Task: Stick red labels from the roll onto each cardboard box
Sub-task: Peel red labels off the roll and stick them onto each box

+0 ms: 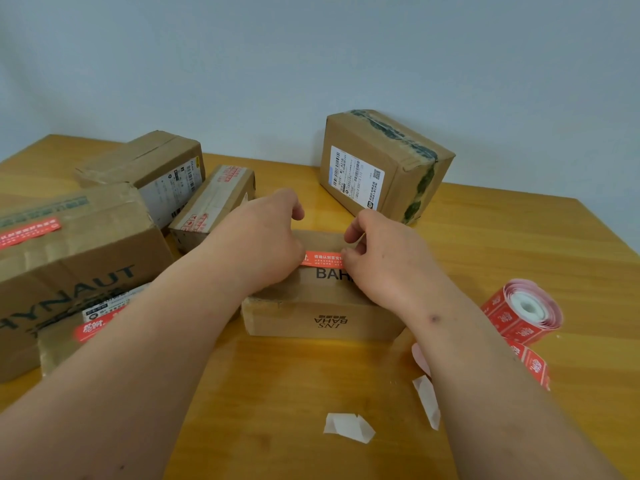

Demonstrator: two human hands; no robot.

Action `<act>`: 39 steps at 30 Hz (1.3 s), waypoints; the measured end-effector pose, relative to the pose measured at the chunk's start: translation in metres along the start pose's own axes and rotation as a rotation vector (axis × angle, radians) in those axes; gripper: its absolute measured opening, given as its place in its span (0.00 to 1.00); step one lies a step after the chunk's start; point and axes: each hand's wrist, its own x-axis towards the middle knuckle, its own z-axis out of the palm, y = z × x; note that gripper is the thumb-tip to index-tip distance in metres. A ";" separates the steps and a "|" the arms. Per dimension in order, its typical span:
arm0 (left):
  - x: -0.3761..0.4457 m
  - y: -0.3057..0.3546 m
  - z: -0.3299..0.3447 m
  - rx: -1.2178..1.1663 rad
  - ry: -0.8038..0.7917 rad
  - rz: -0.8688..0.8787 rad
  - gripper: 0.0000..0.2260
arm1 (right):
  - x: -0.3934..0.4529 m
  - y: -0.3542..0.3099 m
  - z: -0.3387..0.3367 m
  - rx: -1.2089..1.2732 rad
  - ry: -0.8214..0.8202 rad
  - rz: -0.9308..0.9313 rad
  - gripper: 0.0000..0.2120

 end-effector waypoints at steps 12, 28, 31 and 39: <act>-0.006 0.002 0.000 0.001 0.000 0.009 0.24 | -0.002 -0.002 0.001 -0.026 0.014 -0.012 0.03; -0.010 -0.002 -0.002 -0.014 0.034 0.018 0.21 | -0.004 0.004 -0.001 0.007 0.059 0.017 0.08; -0.009 0.000 0.002 0.064 0.105 0.030 0.16 | -0.003 0.001 0.003 -0.003 0.091 0.023 0.05; -0.009 0.002 0.011 -0.011 0.138 -0.035 0.16 | 0.001 0.002 0.004 0.010 0.108 0.073 0.06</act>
